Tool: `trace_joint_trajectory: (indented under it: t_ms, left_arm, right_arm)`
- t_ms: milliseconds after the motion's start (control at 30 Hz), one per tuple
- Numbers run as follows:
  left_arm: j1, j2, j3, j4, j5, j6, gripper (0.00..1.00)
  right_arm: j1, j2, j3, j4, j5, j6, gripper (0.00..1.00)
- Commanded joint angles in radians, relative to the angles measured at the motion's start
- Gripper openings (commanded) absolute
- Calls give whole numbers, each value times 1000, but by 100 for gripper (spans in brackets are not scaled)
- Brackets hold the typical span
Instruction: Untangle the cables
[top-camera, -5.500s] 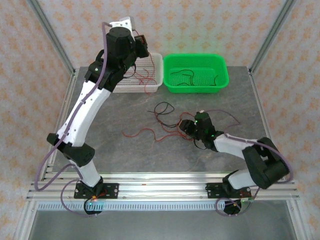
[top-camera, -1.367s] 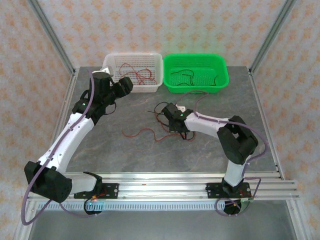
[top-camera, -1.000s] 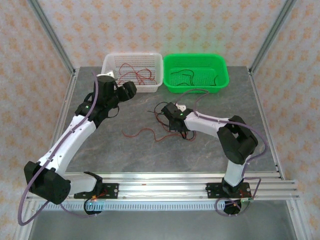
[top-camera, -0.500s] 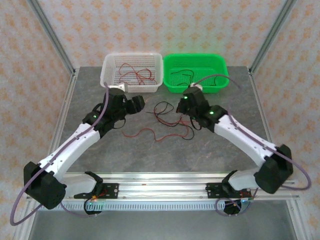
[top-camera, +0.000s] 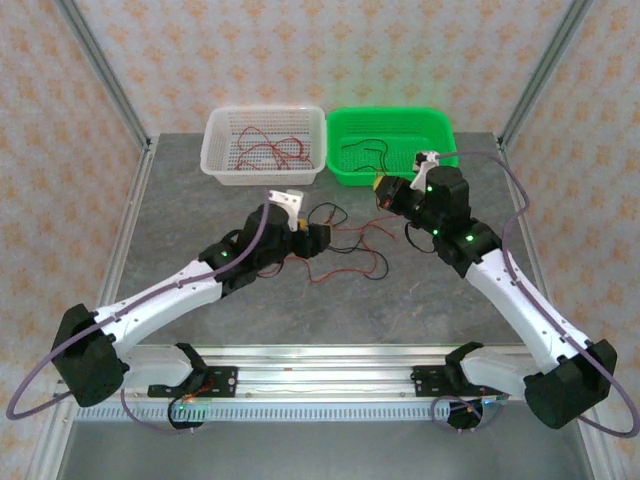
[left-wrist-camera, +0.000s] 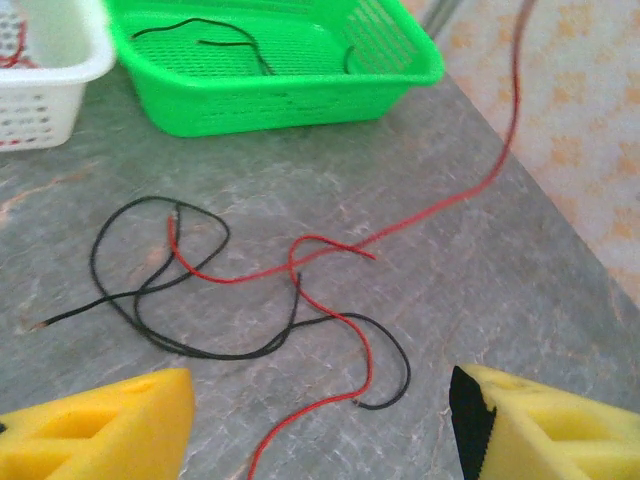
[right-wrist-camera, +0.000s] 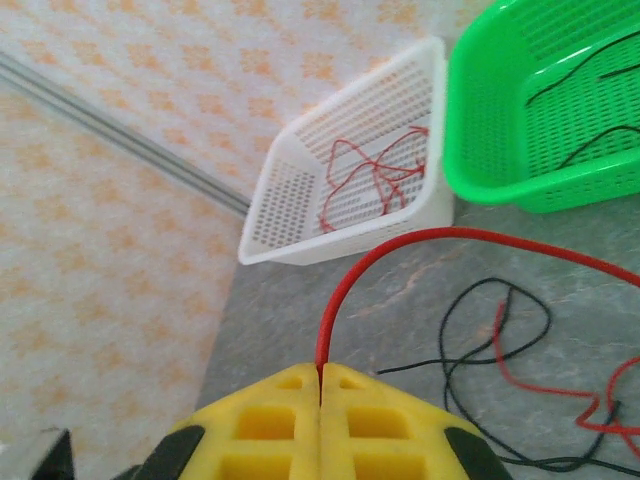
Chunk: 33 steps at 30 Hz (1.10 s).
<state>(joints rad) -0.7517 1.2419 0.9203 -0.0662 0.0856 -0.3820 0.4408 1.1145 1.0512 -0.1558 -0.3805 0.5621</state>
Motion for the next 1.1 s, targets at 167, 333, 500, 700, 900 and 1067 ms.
trace_joint_trajectory:
  t_ms: [167,333,500,700,900,1067]
  left_arm:
    - [-83,51,-21,121,-142,86,69]
    - [-91,-19,-78,188,-164,55,69]
    - [-90,-127,-113,160,-214,48,72]
    - [-90,-259,-148,92,-280,28,80]
    - [-89,-384,-185,61,-321,-14,99]
    - [-85,-502,-238,67,-365,-66,99]
  right_arm:
    - [-8,-33,46,173,-202,73,0]
    - [-9,15,148,185,-250,37,0]
    - [-8,114,281,186,-291,-67,0]
    - [-9,250,442,237,-399,-231,0]
    - [-7,358,551,339,-493,-359,0]
    - [-8,449,621,421,-552,-425,0]
